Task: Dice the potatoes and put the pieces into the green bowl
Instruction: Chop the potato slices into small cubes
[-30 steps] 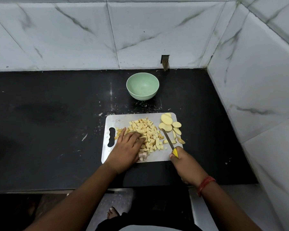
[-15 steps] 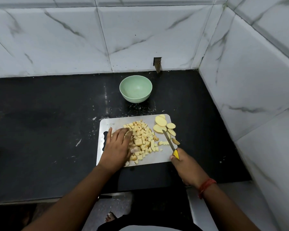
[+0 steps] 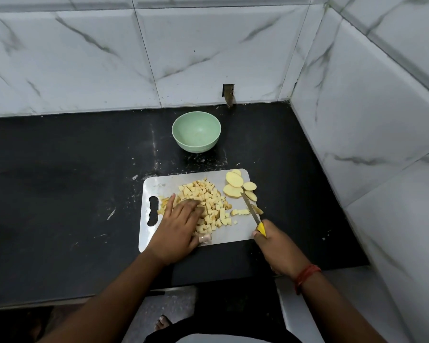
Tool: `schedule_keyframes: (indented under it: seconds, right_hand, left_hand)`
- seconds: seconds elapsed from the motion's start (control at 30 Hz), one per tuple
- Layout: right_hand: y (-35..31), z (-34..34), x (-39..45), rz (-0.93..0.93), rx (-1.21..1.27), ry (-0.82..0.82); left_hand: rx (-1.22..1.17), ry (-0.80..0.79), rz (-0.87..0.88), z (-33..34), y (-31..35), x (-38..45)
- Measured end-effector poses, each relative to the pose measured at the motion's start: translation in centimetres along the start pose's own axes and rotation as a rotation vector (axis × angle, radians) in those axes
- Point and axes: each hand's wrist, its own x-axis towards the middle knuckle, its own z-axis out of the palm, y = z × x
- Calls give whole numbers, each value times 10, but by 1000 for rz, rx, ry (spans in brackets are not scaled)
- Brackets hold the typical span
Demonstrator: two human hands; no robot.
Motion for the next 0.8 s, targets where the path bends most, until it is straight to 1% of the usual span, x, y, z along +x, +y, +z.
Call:
schedule_keyframes:
  seconds: [0.13,0.2,0.3,0.4,0.5,0.57,0.63,0.8]
  right_hand:
    - [0,0,0,-5,7,0]
    - [1,0,0,-10,19,7]
    - [3,-2,-1,11,46,26]
    - [6,-5,-3,15,84,59]
    - [8,-9,-5,-8,104,117]
    - [11,-11,-7,-4,114,135]
    - [14,-13,-9,6,106,143]
    - [21,-16,-12,17,95,153]
  left_hand:
    - [34,20,-130,0,-5,9]
    - [22,19,-137,-4,-1,14]
    - [-27,23,-45,-8,14,24]
    - [-91,-30,156,-4,37,39]
    - [-67,-121,340,5,62,55]
    - [-44,-150,379,11,71,64]
    - [-10,-159,383,14,73,72]
    - [30,-102,346,15,55,67]
